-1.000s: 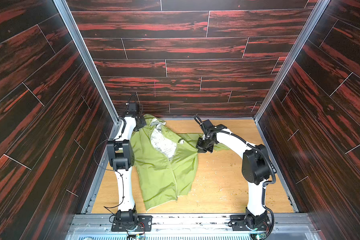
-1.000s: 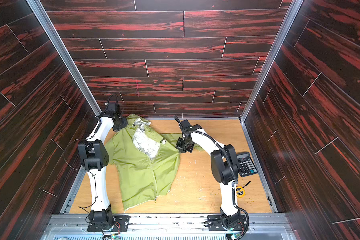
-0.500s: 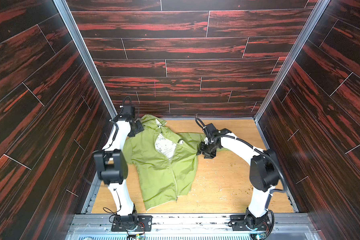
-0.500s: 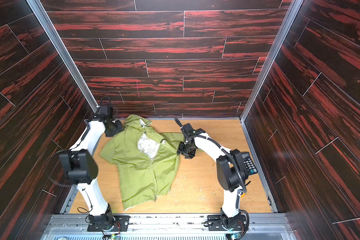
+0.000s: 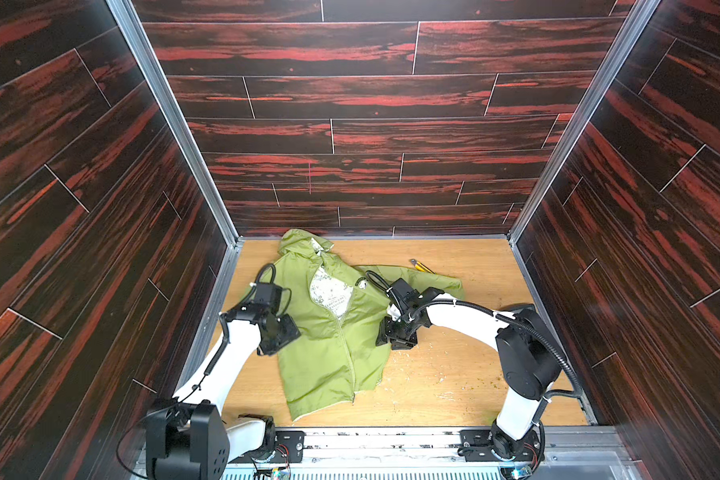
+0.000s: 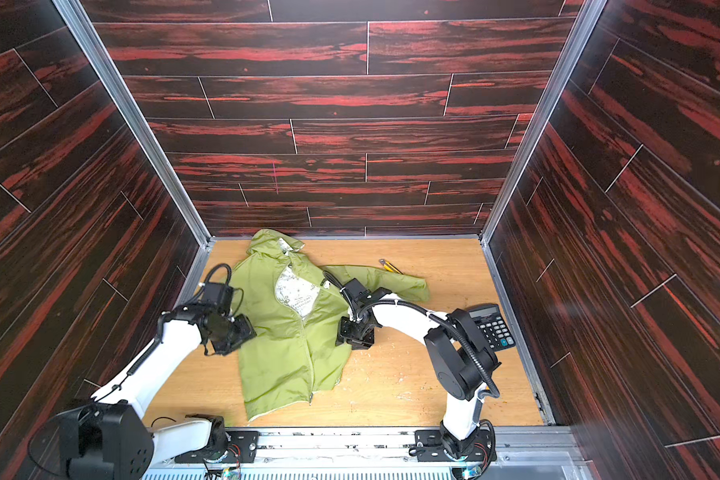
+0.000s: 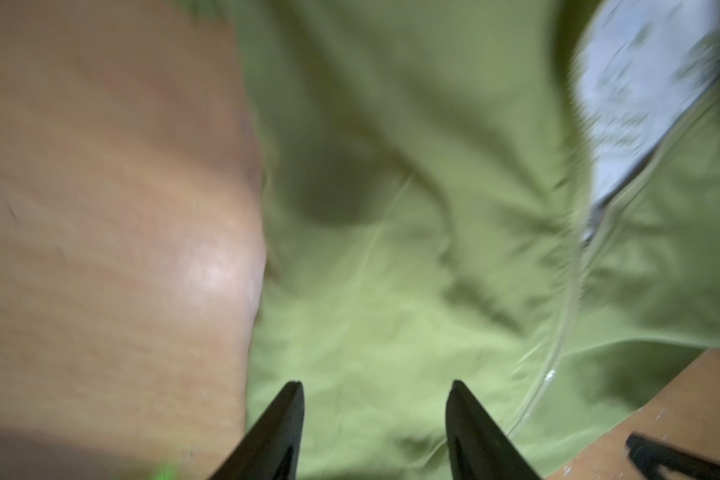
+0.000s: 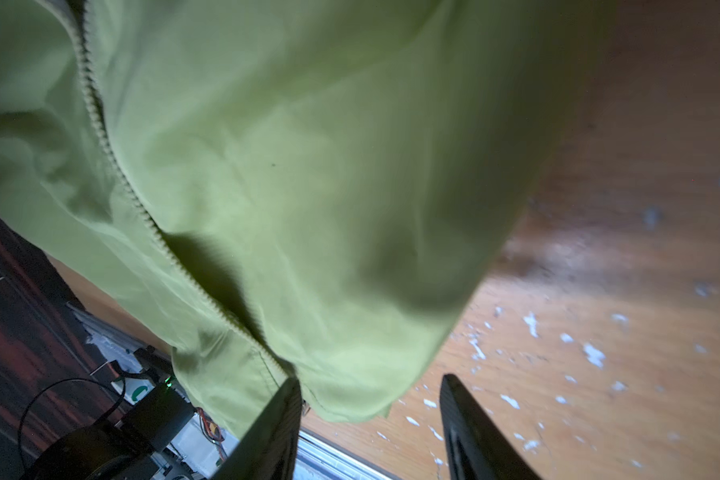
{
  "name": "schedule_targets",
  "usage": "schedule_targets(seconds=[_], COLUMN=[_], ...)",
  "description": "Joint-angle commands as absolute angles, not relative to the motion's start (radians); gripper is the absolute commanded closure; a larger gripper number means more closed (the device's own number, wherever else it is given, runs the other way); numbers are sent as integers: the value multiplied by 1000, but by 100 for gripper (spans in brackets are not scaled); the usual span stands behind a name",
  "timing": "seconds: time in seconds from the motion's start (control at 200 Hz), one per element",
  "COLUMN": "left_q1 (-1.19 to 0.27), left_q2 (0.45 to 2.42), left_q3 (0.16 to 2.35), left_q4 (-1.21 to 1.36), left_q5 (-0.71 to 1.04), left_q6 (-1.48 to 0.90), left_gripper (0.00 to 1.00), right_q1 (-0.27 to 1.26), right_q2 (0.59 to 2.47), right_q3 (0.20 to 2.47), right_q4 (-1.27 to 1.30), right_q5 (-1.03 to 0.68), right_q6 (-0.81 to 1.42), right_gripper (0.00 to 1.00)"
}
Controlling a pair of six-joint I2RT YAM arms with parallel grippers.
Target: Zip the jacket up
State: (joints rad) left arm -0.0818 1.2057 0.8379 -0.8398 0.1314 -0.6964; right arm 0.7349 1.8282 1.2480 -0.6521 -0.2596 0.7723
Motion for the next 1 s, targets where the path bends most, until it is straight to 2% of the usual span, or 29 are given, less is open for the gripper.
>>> schedule_targets(seconds=[0.0, 0.155, 0.25, 0.386, 0.511, 0.676, 0.857, 0.997], left_q1=[-84, -86, -87, -87, -87, -87, -86, -88], left_q2=[1142, 1156, 1198, 1251, 1258, 1258, 1252, 1243], left_q3=[753, 657, 623, 607, 607, 620, 650, 675], left_q4=[-869, -813, -762, -729, -723, -711, -756, -800], left_q5=[157, 176, 181, 173, 160, 159, 158, 157], left_q6=[-759, -770, -771, -764, -755, -752, -736, -729], left_gripper=[42, 42, 49, 75, 100, 100, 100, 55], right_q1=[739, 743, 744, 744, 744, 744, 744, 744], right_q2=[1886, 1894, 1899, 1907, 1873, 1803, 1764, 1761], right_q3=[1237, 1203, 1189, 1171, 1140, 1132, 1082, 1050], right_q4=[-613, -575, -562, -547, -538, -567, -548, -517], right_q5=[-285, -298, -298, -301, -288, -241, -224, -235], right_q6=[792, 808, 810, 819, 832, 845, 877, 891], right_gripper=[44, 48, 54, 64, 65, 53, 46, 43])
